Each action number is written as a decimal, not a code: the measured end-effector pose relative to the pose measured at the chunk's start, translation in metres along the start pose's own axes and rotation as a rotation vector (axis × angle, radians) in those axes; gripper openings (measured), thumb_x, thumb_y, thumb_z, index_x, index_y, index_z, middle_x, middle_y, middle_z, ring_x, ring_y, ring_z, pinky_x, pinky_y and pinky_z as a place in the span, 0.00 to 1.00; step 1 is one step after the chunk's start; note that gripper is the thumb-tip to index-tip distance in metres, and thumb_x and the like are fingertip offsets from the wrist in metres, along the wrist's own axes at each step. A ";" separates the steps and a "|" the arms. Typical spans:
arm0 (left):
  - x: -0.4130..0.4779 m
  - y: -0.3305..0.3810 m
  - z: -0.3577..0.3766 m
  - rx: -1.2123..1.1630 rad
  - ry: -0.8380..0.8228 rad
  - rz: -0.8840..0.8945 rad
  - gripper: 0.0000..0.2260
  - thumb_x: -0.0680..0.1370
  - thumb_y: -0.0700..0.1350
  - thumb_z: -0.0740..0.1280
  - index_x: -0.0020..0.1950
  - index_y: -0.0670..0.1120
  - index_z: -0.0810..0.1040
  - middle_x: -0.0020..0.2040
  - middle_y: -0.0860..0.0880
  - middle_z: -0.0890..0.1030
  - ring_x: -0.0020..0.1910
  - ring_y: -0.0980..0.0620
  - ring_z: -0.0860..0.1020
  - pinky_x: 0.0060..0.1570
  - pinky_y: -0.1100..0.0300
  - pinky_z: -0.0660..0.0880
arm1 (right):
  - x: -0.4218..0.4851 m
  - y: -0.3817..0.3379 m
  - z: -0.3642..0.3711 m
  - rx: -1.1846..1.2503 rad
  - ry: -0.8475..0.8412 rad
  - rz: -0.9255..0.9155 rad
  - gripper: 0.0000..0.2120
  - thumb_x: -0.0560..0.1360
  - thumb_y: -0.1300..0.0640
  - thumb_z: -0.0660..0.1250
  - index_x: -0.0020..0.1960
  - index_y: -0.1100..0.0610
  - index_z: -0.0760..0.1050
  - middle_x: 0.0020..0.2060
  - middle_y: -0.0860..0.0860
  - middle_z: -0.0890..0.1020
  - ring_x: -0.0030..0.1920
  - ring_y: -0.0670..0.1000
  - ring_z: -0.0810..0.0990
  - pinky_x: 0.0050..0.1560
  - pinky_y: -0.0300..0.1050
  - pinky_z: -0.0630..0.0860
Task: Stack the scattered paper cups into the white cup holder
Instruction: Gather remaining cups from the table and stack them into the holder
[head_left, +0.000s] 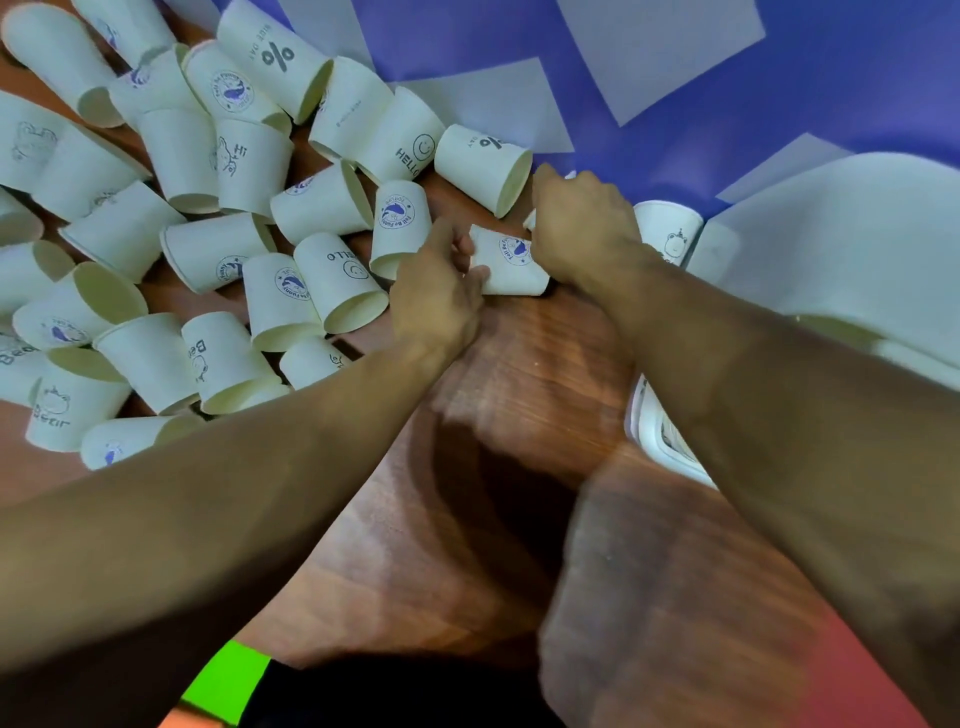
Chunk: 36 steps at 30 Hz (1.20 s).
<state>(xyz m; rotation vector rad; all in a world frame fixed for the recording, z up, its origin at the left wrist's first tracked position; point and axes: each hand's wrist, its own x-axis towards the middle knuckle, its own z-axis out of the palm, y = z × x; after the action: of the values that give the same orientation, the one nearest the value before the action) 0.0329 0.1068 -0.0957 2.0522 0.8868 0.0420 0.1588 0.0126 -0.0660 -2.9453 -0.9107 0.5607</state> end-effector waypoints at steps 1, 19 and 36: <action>-0.002 0.000 -0.001 -0.005 -0.001 0.015 0.08 0.75 0.45 0.69 0.51 0.50 0.73 0.40 0.58 0.74 0.44 0.50 0.76 0.48 0.52 0.75 | -0.003 0.000 0.000 0.007 0.011 0.007 0.15 0.74 0.62 0.62 0.60 0.60 0.69 0.55 0.61 0.76 0.53 0.65 0.76 0.45 0.53 0.69; -0.095 0.057 -0.039 0.029 0.091 0.485 0.08 0.77 0.52 0.67 0.47 0.53 0.85 0.43 0.52 0.83 0.45 0.55 0.77 0.43 0.53 0.74 | -0.177 0.000 -0.029 0.130 0.759 0.022 0.13 0.76 0.46 0.66 0.40 0.54 0.80 0.34 0.51 0.80 0.31 0.59 0.78 0.29 0.44 0.68; -0.192 0.102 0.024 0.179 -0.011 0.851 0.08 0.76 0.54 0.68 0.49 0.54 0.85 0.42 0.54 0.78 0.35 0.51 0.77 0.30 0.53 0.74 | -0.318 0.105 -0.005 0.242 0.893 0.179 0.08 0.76 0.53 0.68 0.42 0.56 0.81 0.30 0.52 0.75 0.29 0.56 0.76 0.27 0.49 0.71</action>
<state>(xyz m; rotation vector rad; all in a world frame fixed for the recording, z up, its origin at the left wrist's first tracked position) -0.0433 -0.0630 0.0190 2.4537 -0.0459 0.4211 -0.0266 -0.2484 0.0327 -2.5934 -0.4290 -0.5821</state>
